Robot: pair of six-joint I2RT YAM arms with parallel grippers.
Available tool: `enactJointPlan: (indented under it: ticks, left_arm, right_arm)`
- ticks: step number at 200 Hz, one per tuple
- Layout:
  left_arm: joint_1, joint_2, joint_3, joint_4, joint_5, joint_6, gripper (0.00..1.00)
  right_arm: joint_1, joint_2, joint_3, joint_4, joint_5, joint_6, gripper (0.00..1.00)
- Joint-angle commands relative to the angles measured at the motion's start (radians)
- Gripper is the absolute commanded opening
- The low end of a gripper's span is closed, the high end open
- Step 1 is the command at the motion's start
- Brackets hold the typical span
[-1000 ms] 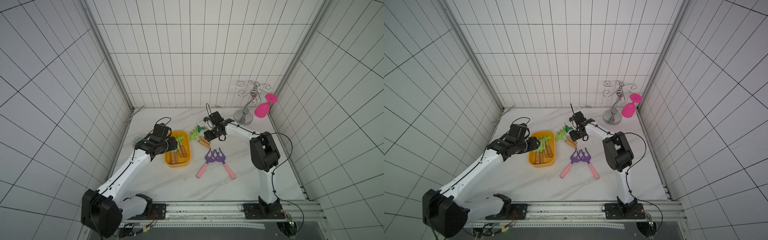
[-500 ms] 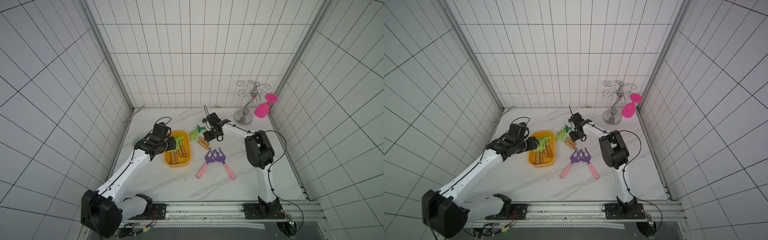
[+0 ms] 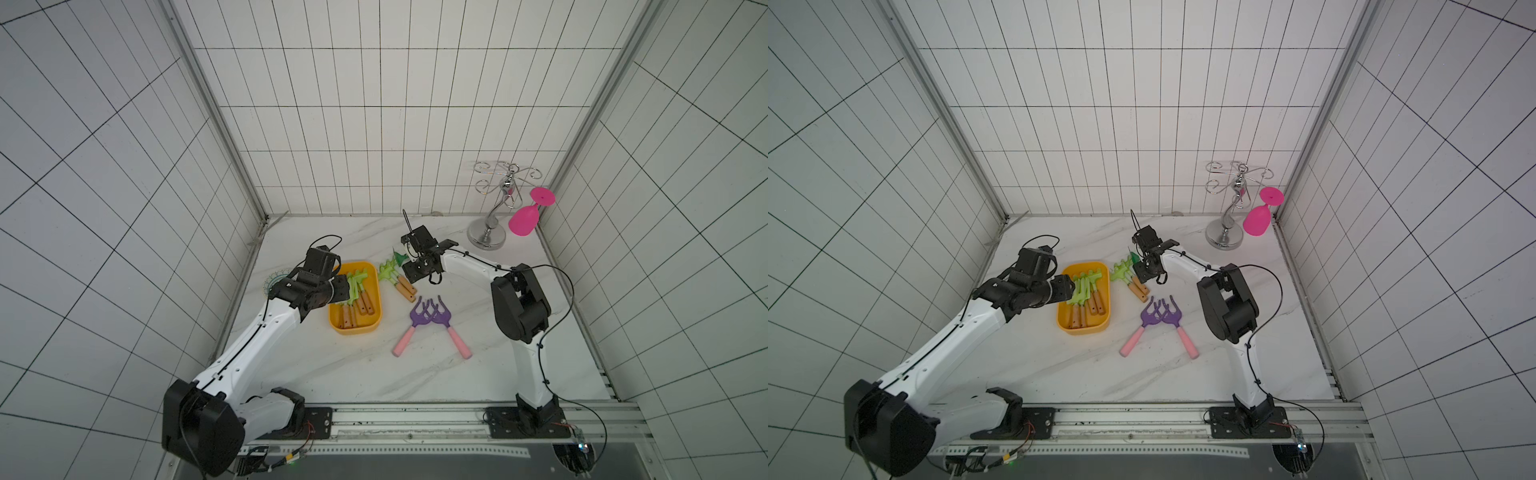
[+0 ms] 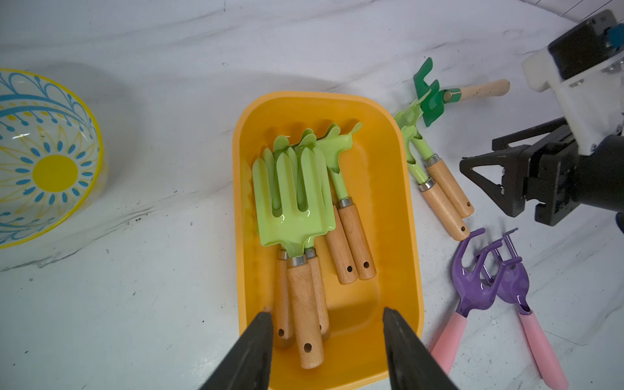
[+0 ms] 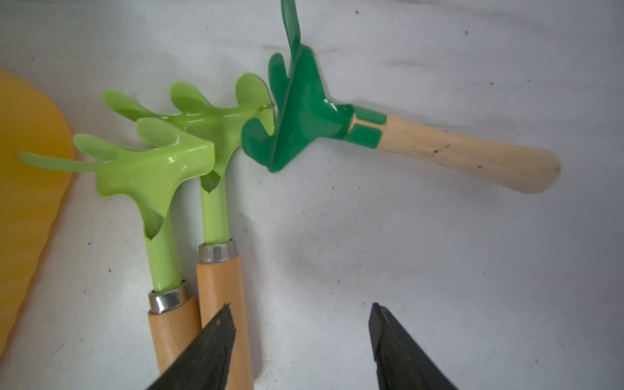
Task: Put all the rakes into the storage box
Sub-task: Pick up the rake at the center of the board.
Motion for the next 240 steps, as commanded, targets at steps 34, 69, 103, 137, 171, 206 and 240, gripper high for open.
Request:
enactJointPlan:
  ticks: [34, 69, 103, 137, 171, 206, 240]
  left_arm:
    - [0.010, 0.002, -0.013, 0.001, 0.004, 0.033, 0.54]
    - [0.014, 0.010, -0.015, 0.001, 0.004, 0.040, 0.54]
    - [0.016, 0.014, -0.016, 0.001, 0.005, 0.043, 0.54]
    - [0.022, 0.016, -0.019, 0.005, 0.004, 0.044, 0.54]
    - [0.024, 0.022, -0.019, 0.010, 0.007, 0.043, 0.54]
    - [0.026, 0.034, -0.017, 0.020, 0.014, 0.040, 0.54]
    - [0.027, 0.047, -0.013, 0.021, 0.024, 0.032, 0.54]
  right_arm:
    - [0.032, -0.002, -0.052, 0.003, -0.036, 0.005, 0.66]
    - [0.038, 0.028, -0.052, 0.005, -0.019, 0.009, 0.63]
    - [0.039, 0.053, -0.050, 0.003, 0.005, 0.012, 0.62]
    - [0.039, 0.061, -0.077, -0.011, 0.002, 0.005, 0.59]
    - [0.039, 0.035, -0.122, -0.006, 0.010, -0.004, 0.50]
    - [0.037, 0.028, -0.141, 0.003, -0.009, -0.021, 0.33]
    - [0.035, 0.038, -0.113, -0.021, 0.001, -0.036, 0.23]
